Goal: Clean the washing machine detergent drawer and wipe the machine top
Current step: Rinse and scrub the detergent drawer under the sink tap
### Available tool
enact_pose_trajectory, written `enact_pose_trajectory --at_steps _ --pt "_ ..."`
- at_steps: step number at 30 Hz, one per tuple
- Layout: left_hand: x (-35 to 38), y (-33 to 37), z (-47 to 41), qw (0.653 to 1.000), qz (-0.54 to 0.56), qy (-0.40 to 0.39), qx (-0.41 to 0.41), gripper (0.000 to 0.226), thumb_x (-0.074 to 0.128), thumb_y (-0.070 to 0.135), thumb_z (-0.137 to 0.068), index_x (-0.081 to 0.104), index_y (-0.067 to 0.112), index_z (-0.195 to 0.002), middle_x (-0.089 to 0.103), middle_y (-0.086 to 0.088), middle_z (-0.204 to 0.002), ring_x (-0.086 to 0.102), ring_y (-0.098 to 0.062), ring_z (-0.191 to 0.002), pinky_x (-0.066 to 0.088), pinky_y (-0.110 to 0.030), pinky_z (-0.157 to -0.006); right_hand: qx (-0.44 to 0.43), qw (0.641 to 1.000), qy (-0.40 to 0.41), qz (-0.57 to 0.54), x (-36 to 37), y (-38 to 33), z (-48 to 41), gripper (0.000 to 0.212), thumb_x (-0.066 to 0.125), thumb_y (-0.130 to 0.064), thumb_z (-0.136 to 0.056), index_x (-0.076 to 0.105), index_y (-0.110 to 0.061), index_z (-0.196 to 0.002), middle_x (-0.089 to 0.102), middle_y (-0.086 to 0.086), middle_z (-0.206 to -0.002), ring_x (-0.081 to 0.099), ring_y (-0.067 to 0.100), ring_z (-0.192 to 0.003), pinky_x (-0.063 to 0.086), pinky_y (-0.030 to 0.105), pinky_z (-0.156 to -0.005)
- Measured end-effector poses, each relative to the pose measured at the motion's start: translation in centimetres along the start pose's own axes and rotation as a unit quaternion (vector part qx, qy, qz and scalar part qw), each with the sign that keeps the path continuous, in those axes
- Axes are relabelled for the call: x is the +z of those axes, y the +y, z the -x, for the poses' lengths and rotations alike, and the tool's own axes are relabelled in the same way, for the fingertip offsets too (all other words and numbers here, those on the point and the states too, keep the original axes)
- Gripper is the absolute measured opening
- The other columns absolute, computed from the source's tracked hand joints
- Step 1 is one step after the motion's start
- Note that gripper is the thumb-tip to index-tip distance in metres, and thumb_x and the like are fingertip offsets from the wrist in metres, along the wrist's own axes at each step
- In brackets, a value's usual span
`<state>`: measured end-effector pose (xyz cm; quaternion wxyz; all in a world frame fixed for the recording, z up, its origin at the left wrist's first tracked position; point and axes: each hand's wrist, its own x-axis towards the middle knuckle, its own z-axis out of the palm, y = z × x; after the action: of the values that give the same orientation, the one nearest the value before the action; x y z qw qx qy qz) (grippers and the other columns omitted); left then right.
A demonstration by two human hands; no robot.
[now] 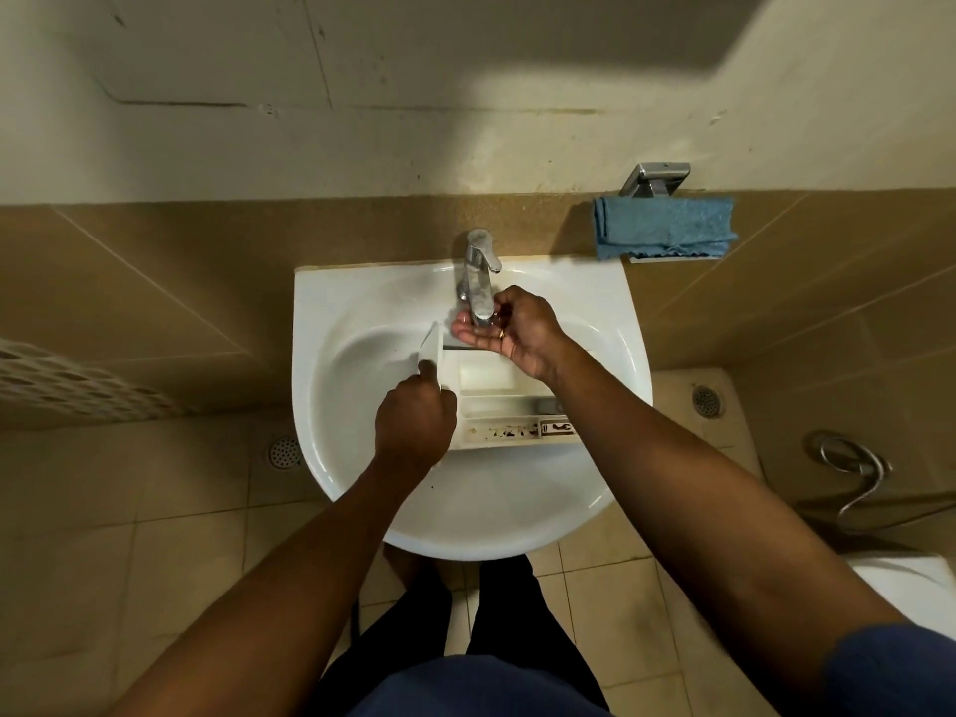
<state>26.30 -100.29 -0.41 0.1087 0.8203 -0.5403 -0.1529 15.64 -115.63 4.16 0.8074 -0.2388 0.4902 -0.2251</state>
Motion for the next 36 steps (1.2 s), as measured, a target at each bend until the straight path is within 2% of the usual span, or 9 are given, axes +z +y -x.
enact_pose_trajectory --at_steps 5,10,14,17,20,22,25,32,36 --pt "-0.1 0.2 0.2 1.0 0.002 -0.007 -0.011 0.044 0.048 0.024 -0.099 0.052 -0.001 -0.135 0.07 -0.017 -0.093 0.068 -0.037 -0.082 0.051 -0.038 -0.068 -0.011 0.975 0.052 0.214 -0.8 0.9 2.3 0.041 0.036 -0.01 -0.098 0.063 0.018 -0.109 0.072 0.034 -0.1 0.074 0.045 -0.09 0.064 0.042 -0.071" --pt "-0.3 0.4 0.1 1.0 0.005 -0.016 -0.017 0.044 0.05 0.024 -0.099 0.052 -0.001 -0.134 0.07 -0.018 -0.094 0.068 -0.039 -0.084 0.048 -0.037 -0.067 -0.08 0.928 0.047 0.362 -1.4 6.8 4.9 0.03 0.045 -0.004 -0.095 0.07 0.012 -0.094 0.073 0.015 -0.081 0.07 0.029 -0.075 0.061 0.04 -0.074" --pt "-0.5 0.4 0.0 1.0 -0.002 -0.02 -0.019 0.042 0.049 0.025 -0.1 0.054 0.0 -0.132 0.071 -0.018 -0.095 0.068 -0.038 -0.084 0.049 -0.036 -0.067 -0.308 0.773 -0.01 0.554 -5.3 11.7 5.5 0.032 0.046 -0.015 -0.093 0.07 -0.006 -0.112 0.072 0.009 -0.111 0.067 0.023 -0.106 0.053 0.036 -0.095" --pt "-0.6 0.4 0.1 1.0 -0.007 -0.022 -0.015 0.041 0.048 0.026 -0.1 0.054 0.0 -0.131 0.071 -0.016 -0.095 0.069 -0.036 -0.083 0.049 -0.036 -0.066 -0.272 0.683 -0.039 0.677 -6.2 10.4 6.1 0.049 0.037 -0.028 -0.093 0.066 -0.016 -0.13 0.068 0.004 -0.133 0.06 0.023 -0.124 0.049 0.036 -0.103" --pt "-0.8 0.3 0.1 0.999 -0.01 -0.029 -0.017 0.043 0.046 0.027 -0.101 0.053 0.0 -0.133 0.071 -0.016 -0.098 0.068 -0.036 -0.086 0.05 -0.037 -0.069 -0.229 0.556 0.014 0.798 -5.4 8.5 6.0 0.038 0.038 -0.033 -0.099 0.071 -0.02 -0.112 0.073 0.002 -0.115 0.065 0.027 -0.109 0.049 0.034 -0.082" --pt "-0.9 0.1 0.1 0.999 -0.012 -0.03 -0.018 0.042 0.046 0.027 -0.101 0.053 0.0 -0.133 0.071 -0.017 -0.098 0.068 -0.036 -0.087 0.05 -0.039 -0.07 -0.248 0.557 0.034 0.792 -4.5 7.8 5.8 0.041 0.039 -0.035 -0.1 0.074 -0.016 -0.102 0.075 0.004 -0.104 0.067 0.03 -0.1 0.049 0.034 -0.077" --pt "-1.0 0.2 0.0 0.999 -0.014 -0.034 -0.02 0.042 0.046 0.026 -0.101 0.053 0.0 -0.133 0.07 -0.018 -0.098 0.068 -0.037 -0.087 0.049 -0.038 -0.069 -0.246 0.655 -0.003 0.714 -3.5 8.4 5.4 0.046 0.037 -0.041 -0.095 0.078 -0.021 -0.105 0.077 -0.001 -0.108 0.068 0.025 -0.105 0.054 0.039 -0.087" --pt "-0.7 0.7 0.2 0.999 -0.007 -0.037 -0.032 0.043 0.049 0.023 -0.1 0.053 -0.002 -0.136 0.072 -0.017 -0.094 0.07 -0.037 -0.083 0.053 -0.036 -0.068 -0.216 0.516 0.055 0.827 -5.6 8.3 6.4 0.041 0.037 -0.038 -0.101 0.069 -0.015 -0.108 0.072 0.012 -0.11 0.068 0.036 -0.1 0.049 0.036 -0.077" --pt "-0.8 0.8 0.1 0.999 -0.009 -0.041 -0.029 0.042 0.05 0.021 -0.099 0.053 -0.003 -0.134 0.071 -0.019 -0.092 0.069 -0.039 -0.082 0.052 -0.037 -0.067 -0.261 0.56 0.051 0.785 -3.1 10.6 5.8 0.046 0.032 -0.042 -0.094 0.07 -0.016 -0.1 0.073 0.013 -0.096 0.069 0.037 -0.087 0.051 0.036 -0.073"
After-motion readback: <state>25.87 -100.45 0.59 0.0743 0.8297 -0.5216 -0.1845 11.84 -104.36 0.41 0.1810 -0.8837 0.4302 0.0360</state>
